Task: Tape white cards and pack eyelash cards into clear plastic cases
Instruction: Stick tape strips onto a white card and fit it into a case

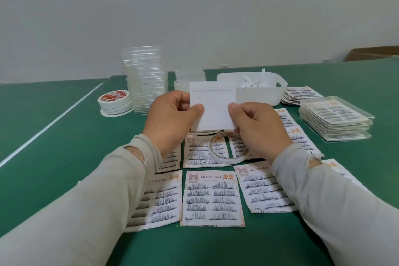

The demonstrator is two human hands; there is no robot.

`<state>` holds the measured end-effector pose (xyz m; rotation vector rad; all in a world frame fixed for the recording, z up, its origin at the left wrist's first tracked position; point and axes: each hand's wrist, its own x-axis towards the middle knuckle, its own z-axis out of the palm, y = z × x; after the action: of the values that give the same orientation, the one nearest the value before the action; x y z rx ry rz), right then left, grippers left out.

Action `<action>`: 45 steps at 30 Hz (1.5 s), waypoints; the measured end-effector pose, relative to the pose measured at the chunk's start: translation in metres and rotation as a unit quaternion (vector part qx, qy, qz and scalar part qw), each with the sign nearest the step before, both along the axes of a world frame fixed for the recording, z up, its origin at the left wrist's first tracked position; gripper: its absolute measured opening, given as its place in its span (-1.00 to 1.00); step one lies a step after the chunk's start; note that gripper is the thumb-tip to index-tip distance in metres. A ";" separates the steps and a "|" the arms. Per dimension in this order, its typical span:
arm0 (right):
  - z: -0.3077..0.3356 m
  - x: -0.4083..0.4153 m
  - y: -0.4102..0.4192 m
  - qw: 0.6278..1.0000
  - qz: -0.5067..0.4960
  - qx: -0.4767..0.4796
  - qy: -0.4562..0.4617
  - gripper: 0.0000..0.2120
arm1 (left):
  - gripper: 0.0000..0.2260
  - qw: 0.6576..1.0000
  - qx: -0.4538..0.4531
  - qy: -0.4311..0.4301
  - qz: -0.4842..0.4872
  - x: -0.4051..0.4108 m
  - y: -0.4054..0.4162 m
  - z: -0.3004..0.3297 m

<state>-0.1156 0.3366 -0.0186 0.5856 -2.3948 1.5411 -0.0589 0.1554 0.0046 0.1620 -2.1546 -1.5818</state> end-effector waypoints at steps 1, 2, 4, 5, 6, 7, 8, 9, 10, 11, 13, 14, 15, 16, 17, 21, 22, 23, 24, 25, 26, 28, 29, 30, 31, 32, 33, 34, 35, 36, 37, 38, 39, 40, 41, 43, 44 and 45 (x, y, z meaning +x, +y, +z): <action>-0.001 -0.002 0.001 1.000 -0.015 0.003 0.004 -0.56 | -0.98 1.000 0.015 -0.006 -0.007 0.000 0.001 -0.003; -0.003 -0.003 0.002 1.000 -0.025 -0.007 0.002 -0.64 | -0.99 0.999 0.037 -0.012 -0.022 0.002 0.003 -0.007; -0.004 -0.005 0.001 0.998 -0.032 -0.046 -0.009 -0.85 | -0.94 0.997 0.060 -0.021 -0.049 0.004 0.006 -0.017; -0.004 -0.006 0.001 0.998 -0.033 -0.059 -0.010 -0.89 | -0.91 0.997 0.056 -0.019 -0.052 0.003 0.007 -0.021; -0.004 -0.008 0.001 0.997 -0.037 -0.063 -0.006 -0.90 | -0.90 0.998 0.049 -0.014 -0.045 0.003 0.008 -0.023; -0.004 -0.009 0.001 0.997 -0.043 -0.060 0.001 -0.89 | -0.90 0.998 0.045 -0.005 -0.034 0.003 0.009 -0.024; -0.003 -0.009 0.001 0.997 -0.050 -0.053 0.011 -0.86 | -0.91 0.999 0.042 0.007 -0.021 0.003 0.009 -0.024; -0.003 -0.008 0.001 0.997 -0.056 -0.044 0.019 -0.84 | -0.92 0.999 0.036 0.019 -0.009 0.004 0.010 -0.024; -0.002 -0.007 0.000 0.997 -0.060 -0.039 0.027 -0.81 | -0.93 0.999 0.025 0.027 0.001 0.004 0.010 -0.024; -0.002 -0.006 -0.001 0.997 -0.061 -0.040 0.031 -0.79 | -0.95 0.999 0.018 0.032 0.010 0.005 0.011 -0.024; -0.002 -0.005 -0.001 0.996 -0.045 -0.078 0.018 -0.74 | -0.97 0.999 0.035 0.034 0.006 0.006 0.010 -0.024; -0.001 -0.005 0.000 0.993 -0.022 -0.112 -0.003 -0.70 | -0.97 0.998 0.055 0.032 -0.009 0.006 0.010 -0.023; 0.001 -0.004 0.001 0.989 0.007 -0.146 -0.032 -0.67 | -0.97 0.996 0.076 0.029 -0.029 0.007 0.010 -0.023; 0.002 -0.003 0.003 0.982 0.038 -0.172 -0.063 -0.69 | -0.96 0.994 0.091 0.026 -0.046 0.007 0.010 -0.022; 0.004 -0.001 0.004 0.975 0.068 -0.190 -0.091 -0.73 | -0.95 0.993 0.096 0.024 -0.057 0.008 0.011 -0.022; 0.003 0.003 0.001 0.968 0.116 -0.201 -0.094 -0.91 | -0.95 0.994 0.092 0.035 -0.049 0.008 0.013 -0.022; 0.003 0.004 0.000 0.972 0.107 -0.193 -0.081 -0.91 | -0.94 0.995 0.085 0.039 -0.040 0.008 0.013 -0.022; 0.003 0.005 -0.001 0.974 0.100 -0.188 -0.074 -0.88 | -0.92 0.996 0.075 0.043 -0.032 0.008 0.012 -0.022; 0.004 0.005 -0.001 0.974 0.095 -0.190 -0.076 -0.82 | -0.90 0.996 0.066 0.047 -0.026 0.008 0.011 -0.022; 0.005 0.005 0.000 0.969 0.102 -0.204 -0.095 -0.77 | -0.88 0.996 0.064 0.048 -0.027 0.008 0.010 -0.022; 0.006 0.005 0.001 0.957 0.123 -0.229 -0.127 -0.76 | -0.87 0.996 0.067 0.048 -0.036 0.009 0.010 -0.021; 0.006 0.009 0.002 0.926 0.184 -0.267 -0.193 -0.79 | -0.86 0.995 0.073 0.043 -0.058 0.011 0.013 -0.020; 0.006 0.011 0.002 0.918 0.203 -0.268 -0.210 -0.80 | -0.85 0.995 0.069 0.042 -0.063 0.012 0.015 -0.019; 0.005 0.012 0.000 0.918 0.207 -0.261 -0.215 -0.79 | -0.83 0.995 0.061 0.042 -0.062 0.013 0.016 -0.019; 0.004 0.013 -0.001 0.922 0.200 -0.253 -0.213 -0.78 | -0.79 0.996 0.054 0.045 -0.057 0.014 0.017 -0.019; 0.003 0.013 -0.002 0.928 0.191 -0.242 -0.208 -0.77 | -0.74 0.996 0.049 0.048 -0.049 0.015 0.016 -0.019; 0.003 0.013 -0.003 0.933 0.185 -0.232 -0.204 -0.76 | -0.70 0.997 0.046 0.050 -0.041 0.015 0.015 -0.018; 0.002 0.012 -0.004 0.935 0.182 -0.228 -0.202 -0.75 | -0.68 0.997 0.041 0.052 -0.035 0.015 0.014 -0.018; 0.002 0.012 -0.004 0.935 0.180 -0.229 -0.204 -0.74 | -0.68 0.997 0.034 0.054 -0.031 0.015 0.013 -0.018; 0.002 0.012 -0.004 0.933 0.181 -0.233 -0.208 -0.74 | -0.68 0.998 0.027 0.055 -0.027 0.015 0.013 -0.018; 0.002 0.013 -0.004 0.929 0.187 -0.237 -0.214 -0.77 | -0.68 0.998 0.022 0.059 -0.026 0.015 0.013 -0.019; 0.003 0.014 -0.004 0.925 0.190 -0.245 -0.220 -0.81 | -0.68 0.997 0.019 0.064 -0.025 0.015 0.014 -0.019; 0.004 0.014 -0.003 0.920 0.185 -0.257 -0.230 -0.84 | -0.68 0.997 0.016 0.071 -0.025 0.015 0.015 -0.020; 0.005 0.014 -0.003 0.914 0.167 -0.275 -0.246 -0.81 | -0.67 0.997 0.009 0.078 -0.024 0.015 0.016 -0.020; 0.004 0.013 -0.002 0.906 0.145 -0.295 -0.267 -0.77 | -0.66 0.996 0.002 0.085 -0.023 0.015 0.016 -0.020; 0.004 0.013 -0.003 0.890 0.124 -0.327 -0.293 -0.75 | -0.65 0.995 -0.004 0.100 -0.023 0.016 0.017 -0.020; 0.004 0.013 -0.004 0.886 0.128 -0.337 -0.292 -0.74 | -0.65 0.994 -0.002 0.107 -0.021 0.017 0.017 -0.019; 0.004 0.013 -0.005 0.884 0.140 -0.343 -0.285 -0.73 | -0.65 0.993 -0.001 0.114 -0.018 0.017 0.017 -0.019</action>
<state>-0.1027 0.3315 -0.0144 0.3503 -1.8867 2.8218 -0.0420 0.1724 -0.0144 -0.0573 -1.9919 -1.5380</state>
